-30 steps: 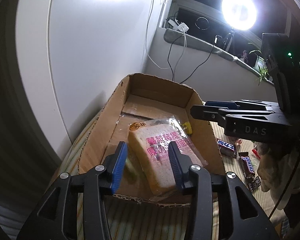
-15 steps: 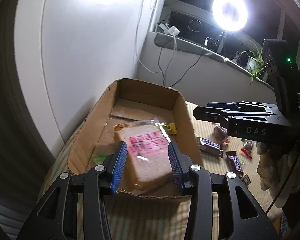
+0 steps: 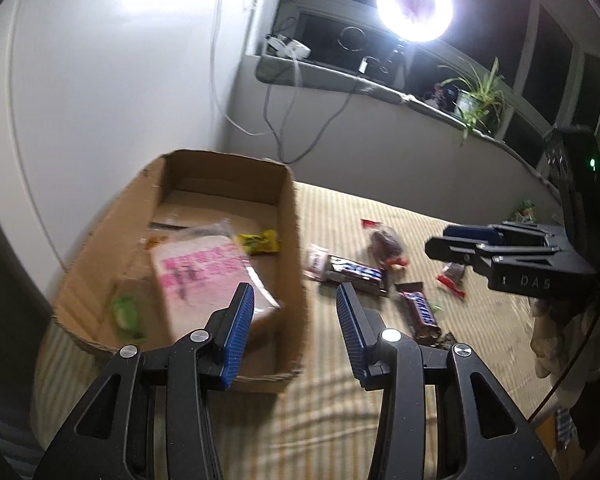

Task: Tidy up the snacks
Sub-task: 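Grasp the Snickers bar with the right gripper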

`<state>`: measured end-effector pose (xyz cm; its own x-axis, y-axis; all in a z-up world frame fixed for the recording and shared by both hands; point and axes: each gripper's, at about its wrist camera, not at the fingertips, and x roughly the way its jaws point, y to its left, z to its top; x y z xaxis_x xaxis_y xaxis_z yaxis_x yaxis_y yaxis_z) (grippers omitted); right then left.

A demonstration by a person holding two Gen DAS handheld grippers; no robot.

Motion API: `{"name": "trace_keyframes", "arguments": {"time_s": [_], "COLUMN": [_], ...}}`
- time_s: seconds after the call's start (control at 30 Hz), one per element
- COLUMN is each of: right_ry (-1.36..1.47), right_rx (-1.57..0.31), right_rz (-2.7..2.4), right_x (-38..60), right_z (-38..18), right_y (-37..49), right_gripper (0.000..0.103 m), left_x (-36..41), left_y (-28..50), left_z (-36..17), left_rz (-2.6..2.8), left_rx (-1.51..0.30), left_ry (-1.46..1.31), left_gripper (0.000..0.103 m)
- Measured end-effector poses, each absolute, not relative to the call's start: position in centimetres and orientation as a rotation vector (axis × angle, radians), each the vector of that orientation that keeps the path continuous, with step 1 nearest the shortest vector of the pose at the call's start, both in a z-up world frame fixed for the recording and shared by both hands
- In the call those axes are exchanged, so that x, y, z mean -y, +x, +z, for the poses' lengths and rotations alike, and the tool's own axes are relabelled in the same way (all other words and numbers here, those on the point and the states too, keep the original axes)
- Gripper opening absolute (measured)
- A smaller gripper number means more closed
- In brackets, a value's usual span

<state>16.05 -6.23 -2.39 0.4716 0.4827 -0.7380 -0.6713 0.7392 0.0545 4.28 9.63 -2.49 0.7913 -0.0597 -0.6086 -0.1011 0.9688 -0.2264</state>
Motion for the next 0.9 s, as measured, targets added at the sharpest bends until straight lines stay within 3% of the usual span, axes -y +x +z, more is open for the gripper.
{"name": "trace_keyframes", "arguments": {"time_s": [0.37,0.9], "right_ry": [-0.166,-0.096], "right_rx": [-0.969,-1.110], "right_rz": [0.668,0.762], "right_x": [11.9,9.7], "right_z": [-6.7,-9.1], "right_y": [17.5,19.5], "right_gripper": [0.045,0.045], "left_x": [-4.7,1.2], "left_y": [5.6,6.9], "left_z": [-4.1,-7.1], "left_rz": [-0.091,-0.301], "left_rx": [-0.730,-0.861], "left_ry": [-0.234,-0.191], "left_gripper": [0.042,0.042]}}
